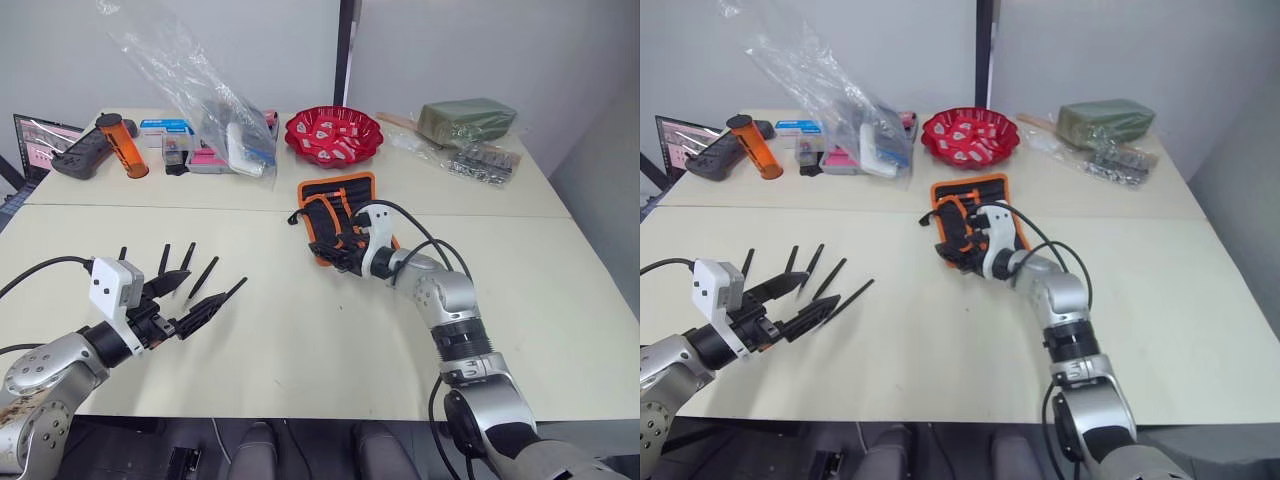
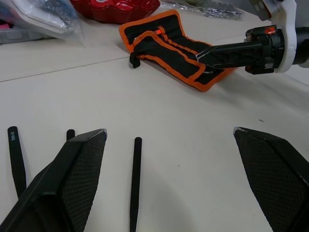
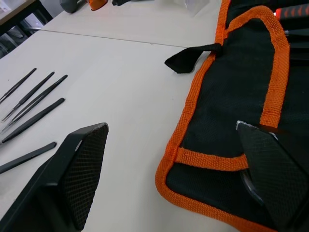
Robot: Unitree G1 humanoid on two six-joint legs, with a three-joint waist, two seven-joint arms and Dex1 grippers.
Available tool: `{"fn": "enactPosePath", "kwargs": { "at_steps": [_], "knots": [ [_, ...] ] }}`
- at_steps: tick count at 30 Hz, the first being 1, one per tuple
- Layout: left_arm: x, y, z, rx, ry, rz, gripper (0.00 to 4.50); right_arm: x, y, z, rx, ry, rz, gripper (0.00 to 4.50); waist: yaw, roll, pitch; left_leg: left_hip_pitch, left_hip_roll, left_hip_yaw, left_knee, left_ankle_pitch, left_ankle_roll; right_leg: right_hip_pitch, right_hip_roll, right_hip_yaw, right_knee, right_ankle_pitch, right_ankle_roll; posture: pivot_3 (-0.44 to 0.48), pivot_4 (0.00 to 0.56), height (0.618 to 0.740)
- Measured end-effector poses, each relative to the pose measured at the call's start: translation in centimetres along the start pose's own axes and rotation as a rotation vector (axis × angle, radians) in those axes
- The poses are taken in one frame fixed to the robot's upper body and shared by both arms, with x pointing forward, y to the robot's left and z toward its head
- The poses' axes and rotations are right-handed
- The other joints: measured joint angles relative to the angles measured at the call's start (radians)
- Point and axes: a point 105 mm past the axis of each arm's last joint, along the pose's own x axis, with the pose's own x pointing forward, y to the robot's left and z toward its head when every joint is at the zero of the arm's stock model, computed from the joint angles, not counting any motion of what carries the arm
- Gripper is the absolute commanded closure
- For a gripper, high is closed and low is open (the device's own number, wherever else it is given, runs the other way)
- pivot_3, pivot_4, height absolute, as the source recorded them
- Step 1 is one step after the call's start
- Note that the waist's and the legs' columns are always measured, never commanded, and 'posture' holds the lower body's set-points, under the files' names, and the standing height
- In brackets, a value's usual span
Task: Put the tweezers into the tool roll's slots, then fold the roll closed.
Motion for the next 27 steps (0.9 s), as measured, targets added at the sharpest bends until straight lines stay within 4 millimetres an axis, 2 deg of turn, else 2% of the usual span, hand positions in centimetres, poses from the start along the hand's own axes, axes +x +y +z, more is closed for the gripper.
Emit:
{"fn": "enactPosePath", "kwargs": {
  "at_steps": [5,8,18,27],
  "knots": [
    [0.0,0.0,0.0,-0.006,0.001,-0.003,0.03,0.2,-1.8,0.4,-0.015,-0.021,-0.087,0.0,0.0,0.0,0.0,0.0,0.0,0.0,0.0,0.0,0.0,0.0,0.0,0.0,0.0,0.0,0.0,0.0,0.15,0.74],
    [0.0,-0.1,-0.2,-0.025,0.011,-0.009,0.03,0.1,-3.1,-0.3,0.005,-0.014,-0.148,0.0,0.0,0.0,0.0,-0.001,0.0,0.0,0.0,0.0,0.0,0.0,0.0,0.0,0.0,0.0,0.0,0.0,0.15,0.74],
    [0.2,-0.3,-0.2,-0.033,0.011,-0.025,0.03,1.5,-0.4,-1.1,0.083,0.012,-0.053,0.0,-0.002,0.0,0.0,0.0,0.0,0.0,0.0,0.0,0.0,-0.001,0.0,0.0,0.001,0.0,0.0,0.0,0.15,0.74],
    [0.2,-0.6,-0.5,-0.045,0.02,-0.035,0.03,1.5,-0.2,-1.1,0.166,-0.002,-0.061,0.0,-0.002,0.0,0.0,0.0,0.0,0.0,0.0,0.0,0.0,-0.002,0.0,0.0,0.001,0.0,-0.001,0.0,0.15,0.74]
  ]
}}
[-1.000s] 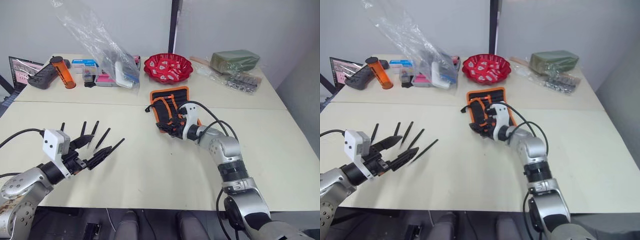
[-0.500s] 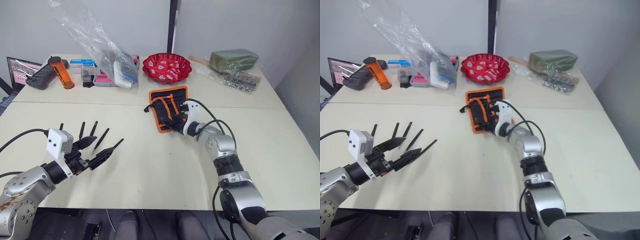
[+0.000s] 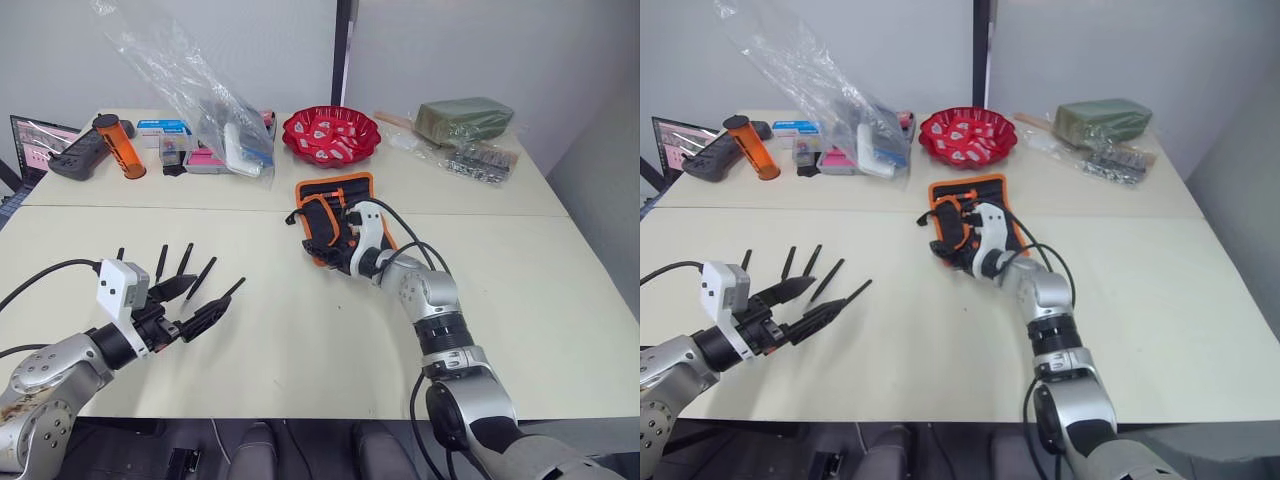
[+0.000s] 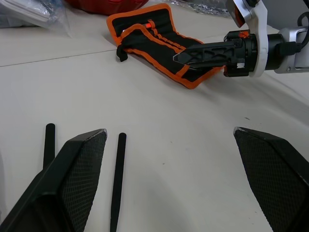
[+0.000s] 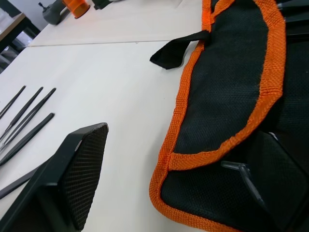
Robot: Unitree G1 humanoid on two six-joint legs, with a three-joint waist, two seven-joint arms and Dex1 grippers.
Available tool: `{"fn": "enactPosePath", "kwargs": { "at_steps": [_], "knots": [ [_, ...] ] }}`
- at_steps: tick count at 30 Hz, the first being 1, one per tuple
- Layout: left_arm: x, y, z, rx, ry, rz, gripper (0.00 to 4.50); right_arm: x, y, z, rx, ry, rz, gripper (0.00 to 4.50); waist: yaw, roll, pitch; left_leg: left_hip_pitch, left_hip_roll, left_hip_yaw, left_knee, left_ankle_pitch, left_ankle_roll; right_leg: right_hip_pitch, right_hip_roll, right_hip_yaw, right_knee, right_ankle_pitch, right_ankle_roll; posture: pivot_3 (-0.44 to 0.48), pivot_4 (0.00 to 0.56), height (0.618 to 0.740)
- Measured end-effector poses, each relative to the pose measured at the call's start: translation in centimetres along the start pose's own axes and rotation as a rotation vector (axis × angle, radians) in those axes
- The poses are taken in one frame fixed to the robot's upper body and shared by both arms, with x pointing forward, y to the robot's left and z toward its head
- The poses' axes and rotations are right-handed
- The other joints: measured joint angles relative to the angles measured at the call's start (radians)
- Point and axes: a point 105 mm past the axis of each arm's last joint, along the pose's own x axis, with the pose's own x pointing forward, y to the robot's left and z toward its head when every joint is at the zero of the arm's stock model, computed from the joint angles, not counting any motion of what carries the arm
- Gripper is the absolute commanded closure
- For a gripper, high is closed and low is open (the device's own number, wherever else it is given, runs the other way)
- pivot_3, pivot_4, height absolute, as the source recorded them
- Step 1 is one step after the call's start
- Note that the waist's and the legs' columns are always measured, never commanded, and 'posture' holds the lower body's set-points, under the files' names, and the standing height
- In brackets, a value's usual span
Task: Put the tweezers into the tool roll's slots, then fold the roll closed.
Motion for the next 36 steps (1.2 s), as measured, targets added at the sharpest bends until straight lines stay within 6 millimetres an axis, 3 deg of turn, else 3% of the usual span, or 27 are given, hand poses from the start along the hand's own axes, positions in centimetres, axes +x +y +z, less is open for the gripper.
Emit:
{"fn": "enactPosePath", "kwargs": {
  "at_steps": [7,13,14,21,26,30,36],
  "knots": [
    [0.0,-0.1,-0.1,-0.002,0.001,-0.002,0.0,0.1,-1.9,0.5,0.187,-0.084,-0.12,2.2,0.002,0.0,0.0,0.0,0.0,0.0,0.0,0.0,0.0,0.0,0.0,0.0,0.0,0.0,0.0,0.0,0.15,0.74],
    [0.0,-0.1,0.0,-0.004,-0.002,-0.006,0.0,0.1,-1.7,0.2,0.234,-0.089,-0.121,4.31,0.0,0.0,0.0,0.0,0.0,0.0,-0.001,0.0,0.0,-0.001,0.0,0.0,0.0,0.0,0.0,0.0,0.15,0.74],
    [0.1,-0.1,0.0,-0.003,-0.004,-0.008,0.0,0.1,-1.6,0.3,0.236,-0.092,-0.115,4.48,0.0,0.0,0.0,0.0,0.0,0.0,-0.001,0.0,0.0,-0.001,0.0,0.0,0.0,0.0,0.0,0.0,0.15,0.74],
    [0.3,-0.2,0.5,0.014,-0.011,-0.02,0.0,-1.0,-1.6,0.3,0.249,-0.078,-0.102,4.48,0.003,0.0,0.0,-0.001,0.0,0.0,-0.001,0.0,0.0,-0.001,0.0,0.0,-0.001,0.0,0.0,0.0,0.15,0.74],
    [0.4,-0.2,0.5,0.017,-0.003,-0.04,0.0,-3.0,-2.1,-0.3,0.216,0.009,-0.097,4.48,0.005,0.0,0.0,-0.003,0.0,0.0,-0.001,0.0,0.0,-0.003,0.0,0.0,-0.002,0.0,0.0,0.0,0.15,0.74],
    [0.7,0.0,0.3,0.012,0.008,-0.061,0.0,-5.3,-1.9,-1.4,0.096,0.129,-0.043,4.48,0.003,0.0,0.0,-0.004,0.0,0.0,-0.002,0.0,0.0,-0.004,0.0,0.0,-0.003,0.0,0.0,0.0,0.15,0.74],
    [1.4,-0.2,0.6,0.031,0.018,-0.118,0.0,-7.4,0.0,-1.4,-0.127,0.228,0.094,4.48,0.002,0.0,0.0,-0.008,0.0,0.0,-0.002,0.0,0.0,-0.01,0.0,0.0,-0.001,-0.001,0.0,0.0,0.15,0.74]
  ]
}}
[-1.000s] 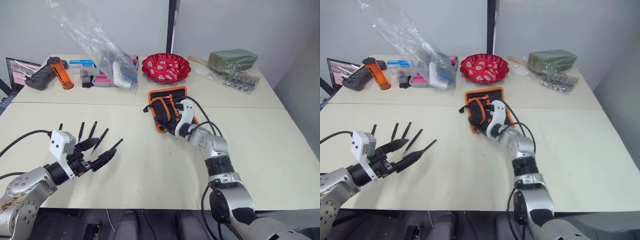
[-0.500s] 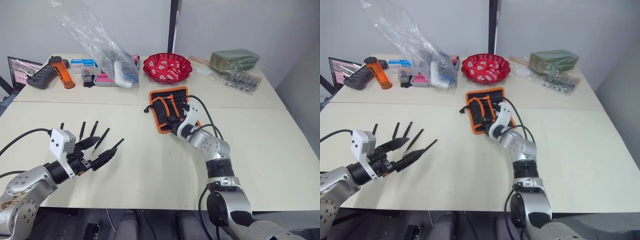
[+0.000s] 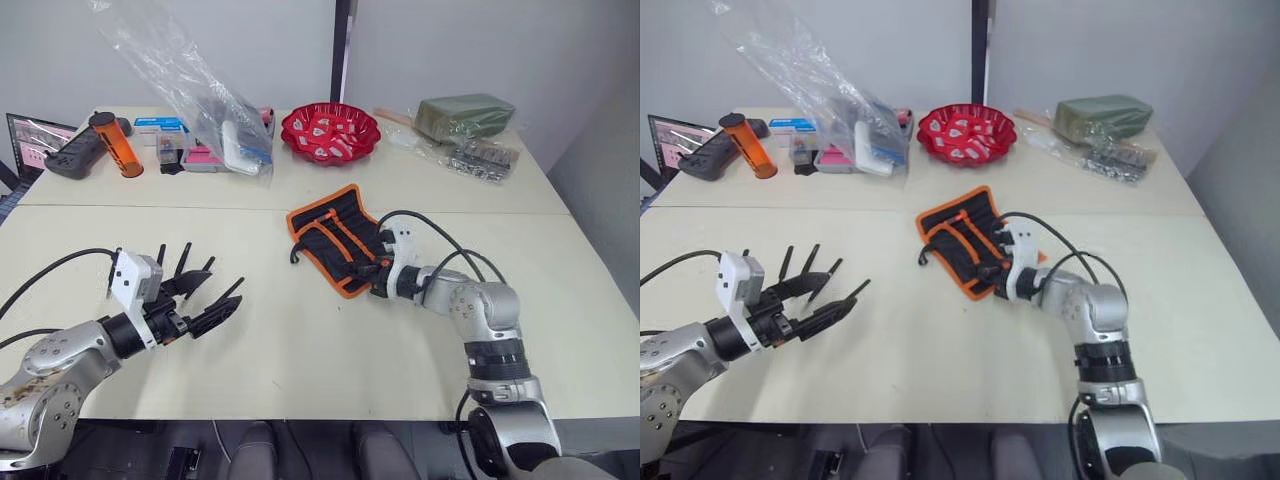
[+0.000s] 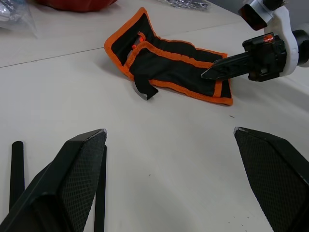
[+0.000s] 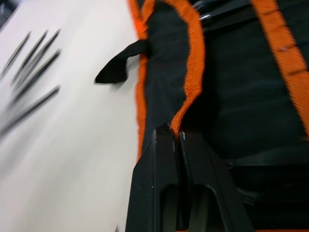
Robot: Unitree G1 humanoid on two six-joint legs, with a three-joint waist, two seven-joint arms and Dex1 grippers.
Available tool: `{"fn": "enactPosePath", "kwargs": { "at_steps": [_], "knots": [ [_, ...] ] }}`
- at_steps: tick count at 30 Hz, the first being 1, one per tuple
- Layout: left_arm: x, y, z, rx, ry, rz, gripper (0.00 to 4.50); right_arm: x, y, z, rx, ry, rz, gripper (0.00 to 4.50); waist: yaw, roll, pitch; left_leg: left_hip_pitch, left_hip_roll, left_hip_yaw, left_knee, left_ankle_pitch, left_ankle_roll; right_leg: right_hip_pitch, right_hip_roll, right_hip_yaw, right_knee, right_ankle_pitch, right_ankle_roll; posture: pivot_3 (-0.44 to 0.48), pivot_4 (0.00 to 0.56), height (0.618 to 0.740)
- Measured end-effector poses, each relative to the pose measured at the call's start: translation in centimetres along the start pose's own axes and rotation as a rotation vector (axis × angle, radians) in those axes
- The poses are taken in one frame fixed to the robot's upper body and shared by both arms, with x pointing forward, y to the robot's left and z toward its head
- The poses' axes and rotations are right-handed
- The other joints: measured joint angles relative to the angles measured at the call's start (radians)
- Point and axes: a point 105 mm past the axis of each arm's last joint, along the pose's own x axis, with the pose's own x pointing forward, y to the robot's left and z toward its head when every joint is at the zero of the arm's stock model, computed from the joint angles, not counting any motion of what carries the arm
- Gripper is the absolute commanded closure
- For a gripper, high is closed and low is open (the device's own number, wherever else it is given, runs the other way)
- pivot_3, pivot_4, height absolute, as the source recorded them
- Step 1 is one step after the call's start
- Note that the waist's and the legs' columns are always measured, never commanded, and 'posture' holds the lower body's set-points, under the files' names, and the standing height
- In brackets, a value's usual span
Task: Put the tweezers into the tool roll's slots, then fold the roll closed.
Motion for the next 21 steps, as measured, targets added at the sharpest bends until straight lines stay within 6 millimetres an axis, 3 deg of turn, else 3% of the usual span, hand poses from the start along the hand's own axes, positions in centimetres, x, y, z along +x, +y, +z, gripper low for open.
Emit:
{"fn": "enactPosePath", "kwargs": {
  "at_steps": [7,13,18,21],
  "knots": [
    [0.7,0.3,0.2,0.046,0.032,-0.068,0.0,-1.6,2.5,-0.9,-0.212,0.1,0.159,4.48,0.003,0.0,0.0,-0.001,0.0,0.0,0.001,0.0,0.0,0.0,0.0,0.0,-0.002,-0.003,0.005,0.0,0.15,0.74],
    [1.5,0.4,0.5,0.066,0.025,-0.11,0.0,-1.0,3.7,-1.5,-0.204,0.098,0.183,4.48,0.002,0.0,0.0,-0.001,0.0,0.0,0.001,0.0,0.0,0.0,0.0,0.0,-0.001,-0.003,0.005,0.0,0.15,0.74],
    [2.0,0.2,0.2,0.069,0.048,-0.155,0.0,-0.7,4.2,-4.1,-0.184,0.179,0.191,4.48,0.005,0.0,0.0,-0.001,0.0,0.0,0.001,0.0,0.0,0.0,0.0,0.0,-0.001,-0.003,0.005,0.0,0.15,0.74],
    [2.2,0.6,0.3,0.097,0.053,-0.165,0.0,-0.7,4.5,-4.4,-0.198,0.194,0.196,4.48,0.005,0.0,0.0,-0.002,0.0,0.0,0.002,0.0,0.0,0.0,0.0,0.0,-0.001,-0.003,0.006,0.0,0.15,0.74]
  ]
}}
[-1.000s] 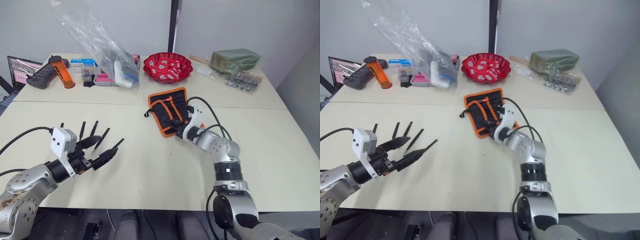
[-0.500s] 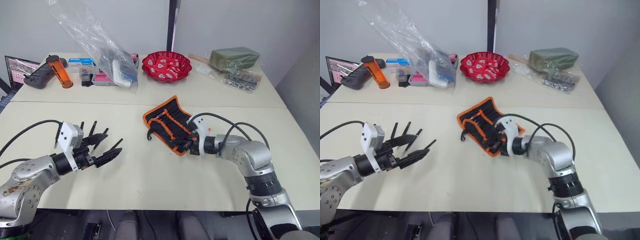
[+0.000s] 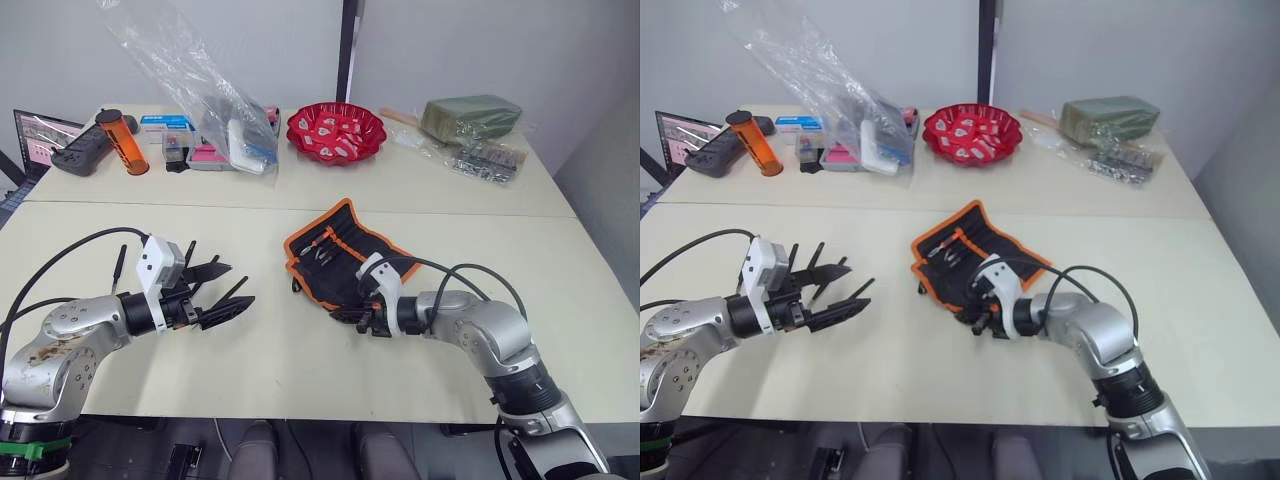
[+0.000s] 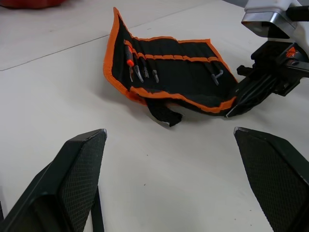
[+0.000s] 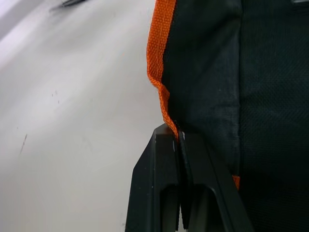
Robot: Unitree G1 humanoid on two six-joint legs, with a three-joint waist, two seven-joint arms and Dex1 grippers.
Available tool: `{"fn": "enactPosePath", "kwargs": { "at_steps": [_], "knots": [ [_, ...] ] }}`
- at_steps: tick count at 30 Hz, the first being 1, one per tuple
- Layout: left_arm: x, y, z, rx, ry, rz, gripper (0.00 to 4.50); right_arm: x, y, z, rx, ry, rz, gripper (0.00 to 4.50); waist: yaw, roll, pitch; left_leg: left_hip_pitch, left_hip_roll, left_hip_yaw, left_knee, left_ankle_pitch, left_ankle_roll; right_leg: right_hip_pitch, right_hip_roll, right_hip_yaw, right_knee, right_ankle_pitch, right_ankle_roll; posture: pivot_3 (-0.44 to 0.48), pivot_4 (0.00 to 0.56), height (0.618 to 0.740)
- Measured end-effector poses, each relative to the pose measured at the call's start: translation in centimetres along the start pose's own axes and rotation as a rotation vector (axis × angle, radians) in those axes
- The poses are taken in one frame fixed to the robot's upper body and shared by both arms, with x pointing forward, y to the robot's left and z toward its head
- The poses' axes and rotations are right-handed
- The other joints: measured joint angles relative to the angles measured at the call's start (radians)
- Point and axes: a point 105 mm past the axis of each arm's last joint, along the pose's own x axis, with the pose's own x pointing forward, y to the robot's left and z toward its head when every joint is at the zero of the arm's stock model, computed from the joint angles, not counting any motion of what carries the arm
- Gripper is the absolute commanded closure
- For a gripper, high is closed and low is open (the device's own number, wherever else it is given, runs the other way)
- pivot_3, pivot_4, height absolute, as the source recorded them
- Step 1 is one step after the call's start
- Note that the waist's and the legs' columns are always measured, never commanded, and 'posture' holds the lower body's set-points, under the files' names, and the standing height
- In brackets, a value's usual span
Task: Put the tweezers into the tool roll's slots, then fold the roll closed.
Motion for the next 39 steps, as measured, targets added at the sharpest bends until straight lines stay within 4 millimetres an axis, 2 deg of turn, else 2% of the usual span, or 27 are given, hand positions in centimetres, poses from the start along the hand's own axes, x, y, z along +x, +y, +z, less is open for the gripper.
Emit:
{"fn": "enactPosePath", "kwargs": {
  "at_steps": [3,8,15,19,25,28,39],
  "knots": [
    [0.7,0.8,0.4,0.065,0.019,-0.025,0.0,0.1,0.1,0.1,-0.01,0.005,0.001,4.48,0.002,0.0,0.0,0.0,0.0,0.0,0.001,0.0,0.0,0.0,0.0,0.0,0.001,0.0,0.0,0.0,0.15,0.74],
    [2.3,1.8,1.0,0.365,0.156,-0.157,0.0,0.3,0.6,0.8,-0.028,-0.01,0.021,4.48,0.006,0.0,0.0,0.0,0.0,0.0,0.0,0.0,0.0,0.0,0.0,0.0,0.0,0.0,0.0,0.0,0.15,0.74],
    [5.5,5.1,2.9,0.597,0.216,-0.246,0.0,0.1,1.7,1.8,-0.042,-0.029,0.06,4.48,0.019,0.0,0.0,-0.003,0.0,0.0,0.002,0.0,0.0,-0.001,0.001,0.0,0.001,0.0,0.0,0.0,0.15,0.74],
    [8.4,4.6,3.2,0.655,0.202,-0.347,0.0,0.3,1.8,2.2,-0.044,-0.036,0.054,4.48,0.022,0.0,0.0,-0.005,0.0,-0.001,0.003,0.0,0.0,-0.002,0.001,0.0,0.001,0.001,0.001,0.0,0.15,0.74],
    [10.2,4.7,2.0,0.781,0.299,-0.447,0.0,0.4,1.6,2.3,-0.039,-0.04,0.037,4.48,0.016,0.0,0.0,-0.005,-0.001,-0.001,0.003,0.0,0.0,-0.003,0.001,0.0,0.004,0.001,-0.001,0.0,0.15,0.74],
    [10.8,4.8,2.2,0.799,0.299,-0.456,0.81,0.2,1.3,2.4,-0.036,-0.043,0.021,4.5,0.019,0.0,0.0,-0.005,-0.001,-0.001,0.003,0.001,0.0,-0.003,0.001,0.0,0.004,0.001,0.0,0.0,0.15,0.74],
    [12.2,3.4,1.7,0.841,0.273,-0.535,4.47,-0.1,0.7,2.4,-0.028,-0.044,0.002,4.5,0.019,0.0,0.0,-0.005,-0.001,-0.002,0.004,0.001,0.001,-0.002,0.001,0.0,0.005,0.001,0.0,0.0,0.15,0.74]
  ]
}}
